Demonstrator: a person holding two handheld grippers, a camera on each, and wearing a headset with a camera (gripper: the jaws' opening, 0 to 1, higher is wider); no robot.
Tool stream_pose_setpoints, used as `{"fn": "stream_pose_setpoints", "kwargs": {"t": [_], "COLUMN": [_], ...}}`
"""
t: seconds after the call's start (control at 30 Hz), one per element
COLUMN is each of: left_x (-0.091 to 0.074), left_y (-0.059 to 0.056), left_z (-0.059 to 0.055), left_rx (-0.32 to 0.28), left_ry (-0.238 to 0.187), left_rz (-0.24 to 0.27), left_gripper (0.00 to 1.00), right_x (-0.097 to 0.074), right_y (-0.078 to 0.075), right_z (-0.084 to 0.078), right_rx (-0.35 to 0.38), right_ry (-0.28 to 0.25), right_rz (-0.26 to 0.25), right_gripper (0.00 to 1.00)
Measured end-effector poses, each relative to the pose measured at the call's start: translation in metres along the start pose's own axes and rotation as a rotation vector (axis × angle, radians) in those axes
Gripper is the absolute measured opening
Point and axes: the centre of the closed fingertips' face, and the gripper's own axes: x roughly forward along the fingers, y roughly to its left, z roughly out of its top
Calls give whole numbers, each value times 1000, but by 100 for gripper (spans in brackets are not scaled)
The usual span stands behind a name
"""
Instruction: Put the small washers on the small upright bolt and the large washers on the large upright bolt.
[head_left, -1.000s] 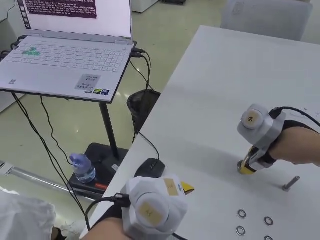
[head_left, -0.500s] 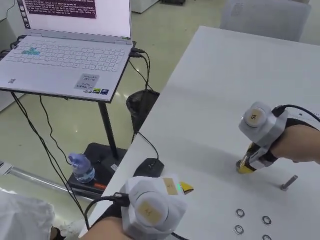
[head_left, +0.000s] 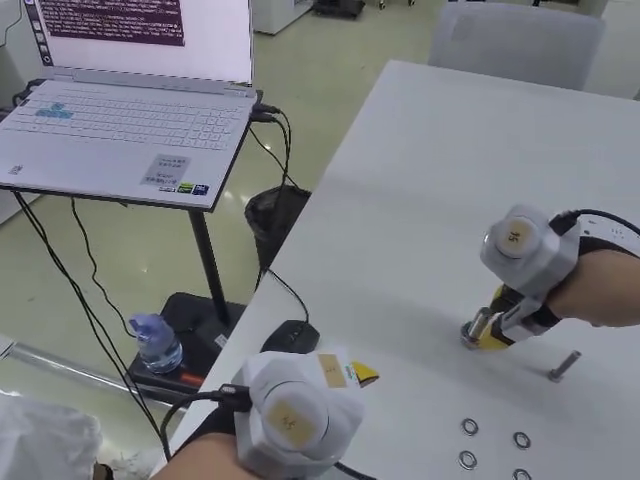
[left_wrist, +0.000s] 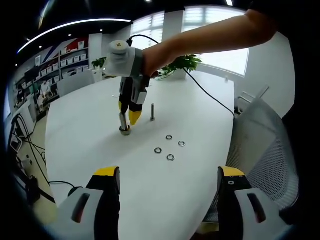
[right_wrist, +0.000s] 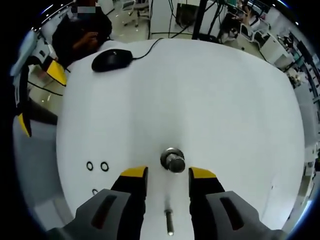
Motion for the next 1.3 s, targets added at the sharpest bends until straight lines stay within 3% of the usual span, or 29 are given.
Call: {"fn": "stream_pose_setpoints", "kwargs": {"t": [0.47, 0.9, 1.3], "left_x": [-5, -6, -7], "left_y": [1, -3, -1], "left_z": [5, 5, 7], "left_rx": [9, 16, 13], "left_ry": [-4, -3, -14], "left_rz": [15, 15, 23], "left_gripper": [79, 79, 79], "right_x": [-7, -2, 4], "right_y": [19, 61, 83], "right_z": [-10, -12, -14], "right_rx": [-17, -41, -58], "right_ry": [-21, -64, -78], "right_rz": [20, 39, 50], "right_gripper": [33, 31, 29]}}
